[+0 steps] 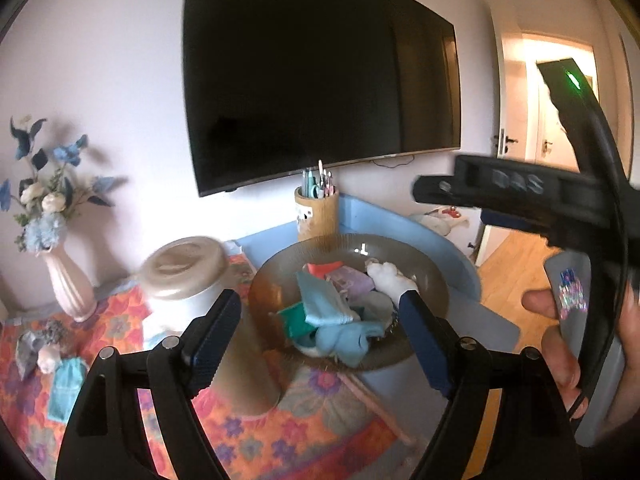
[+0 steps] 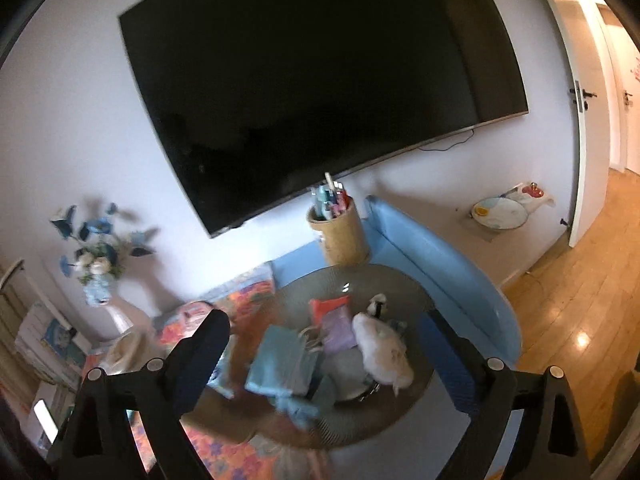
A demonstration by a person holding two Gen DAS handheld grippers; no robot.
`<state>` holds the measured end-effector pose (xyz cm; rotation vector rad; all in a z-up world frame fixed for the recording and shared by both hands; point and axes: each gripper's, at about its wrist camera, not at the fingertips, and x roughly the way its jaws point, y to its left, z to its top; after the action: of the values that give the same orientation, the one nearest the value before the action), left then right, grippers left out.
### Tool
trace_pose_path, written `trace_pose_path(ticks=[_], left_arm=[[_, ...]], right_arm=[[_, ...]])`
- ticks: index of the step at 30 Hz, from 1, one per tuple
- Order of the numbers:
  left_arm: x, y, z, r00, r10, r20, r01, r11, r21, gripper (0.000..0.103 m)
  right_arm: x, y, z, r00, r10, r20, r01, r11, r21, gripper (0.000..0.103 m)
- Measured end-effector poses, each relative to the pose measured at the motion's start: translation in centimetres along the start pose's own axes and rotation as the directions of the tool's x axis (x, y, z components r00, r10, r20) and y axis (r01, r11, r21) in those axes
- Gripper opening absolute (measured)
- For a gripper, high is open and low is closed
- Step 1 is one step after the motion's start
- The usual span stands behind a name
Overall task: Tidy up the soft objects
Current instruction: 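Open both grippers to drop the mask and packet into the basket, then move both tools back over the quilt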
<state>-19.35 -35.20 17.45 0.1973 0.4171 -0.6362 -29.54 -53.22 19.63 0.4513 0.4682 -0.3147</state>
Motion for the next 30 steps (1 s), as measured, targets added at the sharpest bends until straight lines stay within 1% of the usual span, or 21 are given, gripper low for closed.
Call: trace_pose_path(ticks=[2,4,6,8,10,12,13,14,15,17,18,19,20,21,22,24,25,26,28,29,30], left_arm=[[-1.5,1.3,-0.3,1.0,-0.007,-0.009,0.007,1.0,-0.02,0.081],[-3.3,3.1,-0.8,1.0,0.006,-0.011,-0.007,0.999,-0.036,0.081],[-5.1,5.1,-1.3,0.999,0.042,-0.002,-0.042,0.998,-0.054,0.081],[-6.5,7.0,-1.8,0.997,0.073,0.002,-0.073,0.995,-0.063,0.081],[-8.2,9.3,-2.4,0.993,0.121,0.011,-0.12,0.991,-0.066,0.081],[-9.4,11.2,-3.0,0.986,0.168,0.012,-0.167,0.984,-0.061,0.082],[-10.2,12.6,-3.5,0.978,0.208,0.012,-0.207,0.977,-0.057,0.083],[-10.7,13.7,-3.9,0.971,0.237,0.012,-0.236,0.97,-0.057,0.083],[-11.2,15.0,-4.3,0.963,0.27,0.006,-0.269,0.961,-0.063,0.085],[-12.3,18.5,-5.2,0.944,0.329,-0.023,-0.329,0.938,-0.112,0.086],[-12.6,20.7,-5.8,0.933,0.356,-0.04,-0.358,0.922,-0.15,0.087],[-12.7,22.5,-6.2,0.924,0.378,-0.056,-0.381,0.907,-0.178,0.09],[-12.8,24.6,-6.9,0.911,0.404,-0.082,-0.412,0.887,-0.208,0.091],[-12.8,26.8,-7.8,0.896,0.43,-0.111,-0.444,0.864,-0.236,0.092],[-12.7,28.5,-8.5,0.886,0.443,-0.135,-0.463,0.849,-0.255,0.092],[-12.2,31.9,-10.2,0.868,0.451,-0.205,-0.495,0.817,-0.295,0.092],[-11.9,33.6,-11.2,0.864,0.442,-0.239,-0.501,0.801,-0.328,0.092],[-11.6,35.2,-12.2,0.864,0.428,-0.264,-0.501,0.785,-0.365,0.092],[-10.8,37.7,-14.1,0.858,0.416,-0.303,-0.512,0.748,-0.423,0.091],[-10.2,38.7,-15.0,0.857,0.405,-0.319,-0.512,0.735,-0.444,0.091],[-9.5,39.5,-15.8,0.858,0.389,-0.335,-0.509,0.73,-0.457,0.091]], right_arm=[[-1.2,0.5,-1.1,1.0,0.03,-0.004,-0.03,1.0,0.009,0.095],[-2.3,1.5,-2.5,0.995,0.101,-0.007,-0.101,0.995,0.008,0.095],[-3.2,2.8,-3.9,0.989,0.145,0.0,-0.145,0.989,-0.004,0.095],[-3.6,4.7,-5.4,0.985,0.174,-0.001,-0.174,0.984,-0.035,0.095],[-3.9,7.0,-6.7,0.979,0.206,-0.012,-0.206,0.975,-0.078,0.095],[-3.8,10.0,-7.7,0.977,0.209,-0.038,-0.212,0.964,-0.157,0.095],[-3.8,11.5,-8.2,0.981,0.187,-0.046,-0.192,0.96,-0.204,0.095],[-3.7,13.8,-9.0,0.988,0.144,-0.053,-0.153,0.946,-0.284,0.095],[-3.5,15.6,-9.7,0.991,0.122,-0.057,-0.134,0.928,-0.347,0.095],[-3.3,19.4,-11.4,0.991,0.114,-0.07,-0.133,0.878,-0.46,0.095],[-3.0,21.5,-12.5,0.989,0.12,-0.084,-0.146,0.848,-0.51,0.095],[-2.6,23.6,-13.6,0.986,0.13,-0.103,-0.166,0.817,-0.552,0.095],[-2.2,25.0,-14.5,0.984,0.137,-0.118,-0.18,0.795,-0.58,0.095],[-1.3,27.1,-15.7,0.981,0.131,-0.141,-0.19,0.765,-0.616,0.095],[-0.4,28.5,-16.7,0.981,0.114,-0.157,-0.189,0.747,-0.638,0.096],[1.9,31.1,-18.4,0.975,0.08,-0.206,-0.199,0.72,-0.665,0.096],[3.3,32.2,-19.3,0.968,0.073,-0.239,-0.219,0.712,-0.667,0.096],[5.0,33.3,-20.1,0.958,0.072,-0.277,-0.244,0.712,-0.658,0.095],[7.8,34.4,-21.0,0.938,0.081,-0.336,-0.288,0.721,-0.63,0.095],[9.5,35.1,-21.5,0.93,0.084,-0.357,-0.303,0.725,-0.619,0.095],[10.7,35.7,-21.9,0.928,0.08,-0.364,-0.304,0.725,-0.618,0.095]])
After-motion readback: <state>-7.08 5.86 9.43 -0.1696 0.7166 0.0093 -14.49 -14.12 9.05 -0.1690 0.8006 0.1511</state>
